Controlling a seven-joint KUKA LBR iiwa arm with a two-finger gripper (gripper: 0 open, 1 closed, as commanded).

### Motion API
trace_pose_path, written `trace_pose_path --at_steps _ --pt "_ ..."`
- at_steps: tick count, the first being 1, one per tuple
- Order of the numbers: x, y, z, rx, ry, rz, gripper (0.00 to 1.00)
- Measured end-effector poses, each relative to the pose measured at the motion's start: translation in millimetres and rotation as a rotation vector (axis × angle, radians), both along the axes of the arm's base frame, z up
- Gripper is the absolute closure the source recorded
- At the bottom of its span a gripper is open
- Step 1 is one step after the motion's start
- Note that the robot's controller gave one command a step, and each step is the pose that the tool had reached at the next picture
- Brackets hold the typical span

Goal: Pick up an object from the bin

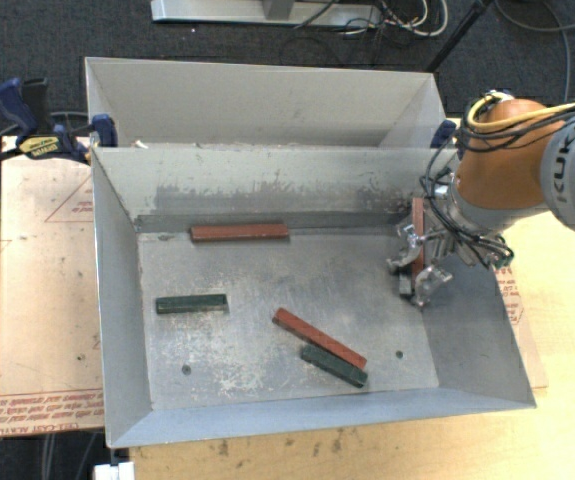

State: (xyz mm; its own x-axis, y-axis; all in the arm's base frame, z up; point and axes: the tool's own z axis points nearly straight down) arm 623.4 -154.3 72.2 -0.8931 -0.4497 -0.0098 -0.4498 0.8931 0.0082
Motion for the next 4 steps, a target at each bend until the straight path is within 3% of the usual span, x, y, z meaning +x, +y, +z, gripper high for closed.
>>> trace_pose_path --at_steps 2,4 --pt "0.4 2.9 2.5 -0.006 -0.004 0.022 1.00" --pt "-2.0 3.3 23.5 -0.006 0.005 0.019 1.00"
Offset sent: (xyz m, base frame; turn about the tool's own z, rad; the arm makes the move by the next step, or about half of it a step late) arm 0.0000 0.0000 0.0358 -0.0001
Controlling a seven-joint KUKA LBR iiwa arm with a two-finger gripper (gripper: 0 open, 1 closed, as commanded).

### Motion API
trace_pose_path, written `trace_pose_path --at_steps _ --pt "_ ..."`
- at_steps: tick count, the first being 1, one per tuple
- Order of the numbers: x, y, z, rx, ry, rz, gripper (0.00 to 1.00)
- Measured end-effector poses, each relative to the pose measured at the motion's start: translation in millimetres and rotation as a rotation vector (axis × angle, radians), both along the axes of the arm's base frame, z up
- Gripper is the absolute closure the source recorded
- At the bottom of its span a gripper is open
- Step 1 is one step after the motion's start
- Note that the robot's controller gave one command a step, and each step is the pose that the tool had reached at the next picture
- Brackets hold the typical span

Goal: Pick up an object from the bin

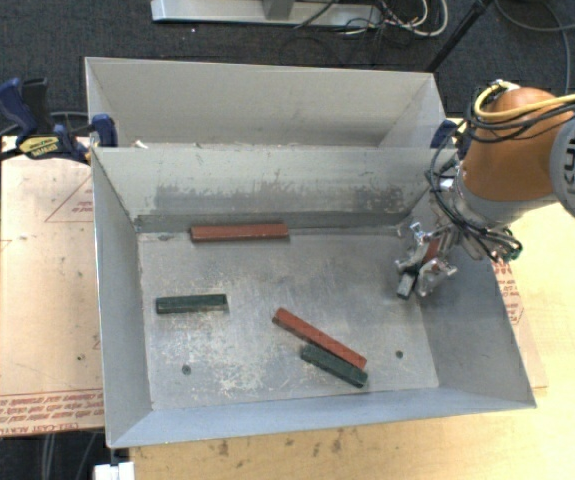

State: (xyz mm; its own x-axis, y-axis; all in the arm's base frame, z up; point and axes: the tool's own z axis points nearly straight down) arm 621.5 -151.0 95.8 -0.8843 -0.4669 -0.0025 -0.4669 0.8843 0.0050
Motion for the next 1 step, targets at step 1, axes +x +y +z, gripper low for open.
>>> trace_pose_path --at_steps 1 --pt "1.0 0.1 26.3 -0.003 -0.003 0.000 1.00"
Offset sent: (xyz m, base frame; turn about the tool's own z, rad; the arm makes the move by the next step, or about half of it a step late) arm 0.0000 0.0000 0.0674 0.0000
